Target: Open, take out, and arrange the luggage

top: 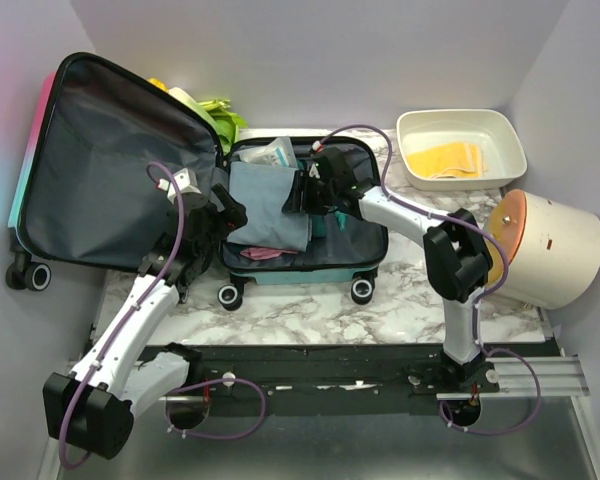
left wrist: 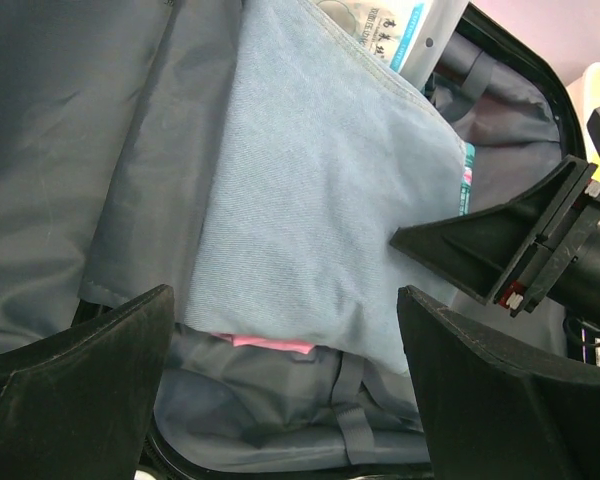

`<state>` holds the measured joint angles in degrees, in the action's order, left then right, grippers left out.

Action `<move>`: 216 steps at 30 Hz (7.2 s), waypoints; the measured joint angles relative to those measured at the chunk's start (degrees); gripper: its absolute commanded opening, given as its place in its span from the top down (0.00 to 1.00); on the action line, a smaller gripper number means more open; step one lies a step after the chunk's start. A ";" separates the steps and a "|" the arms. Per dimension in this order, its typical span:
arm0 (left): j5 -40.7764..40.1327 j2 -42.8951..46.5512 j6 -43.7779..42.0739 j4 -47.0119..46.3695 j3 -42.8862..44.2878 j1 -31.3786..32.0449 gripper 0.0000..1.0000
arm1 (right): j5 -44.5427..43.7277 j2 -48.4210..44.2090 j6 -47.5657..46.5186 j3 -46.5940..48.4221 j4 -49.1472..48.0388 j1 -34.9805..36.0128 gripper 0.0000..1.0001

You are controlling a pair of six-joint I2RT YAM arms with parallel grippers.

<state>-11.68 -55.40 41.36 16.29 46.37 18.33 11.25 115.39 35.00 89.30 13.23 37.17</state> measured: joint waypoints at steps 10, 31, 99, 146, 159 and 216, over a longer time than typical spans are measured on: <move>0.09 0.96 -0.26 -0.11 -0.02 0.00 0.01 | -0.09 0.59 -1.90 0.52 -0.81 0.07 0.99; 10.08 -30.75 -8.59 -1.14 18.62 -3.04 0.01 | 2.99 -3.96 -5.33 -7.85 -3.21 -6.27 0.99; -3.17 -28.00 -12.92 9.79 27.71 -0.85 1.00 | 10.71 3.26 -2.40 1.29 -7.54 -2.67 0.00; 2.16 -25.35 -14.16 7.17 28.15 -0.72 1.00 | -5.68 -2.49 -14.91 3.89 -4.92 4.15 0.99; 2.64 -39.85 -12.50 -4.48 50.64 15.19 1.00 | -16.31 -20.44 -32.96 -1.14 -3.54 -10.49 0.99; 0.55 -60.13 -14.19 -36.74 50.62 24.28 0.01 | -9.97 9.92 -54.75 36.61 7.19 -40.06 0.99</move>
<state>-11.14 -115.52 27.18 -20.45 96.99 42.61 1.28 125.32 -19.75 125.91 20.43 -2.90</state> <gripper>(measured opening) 0.988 0.044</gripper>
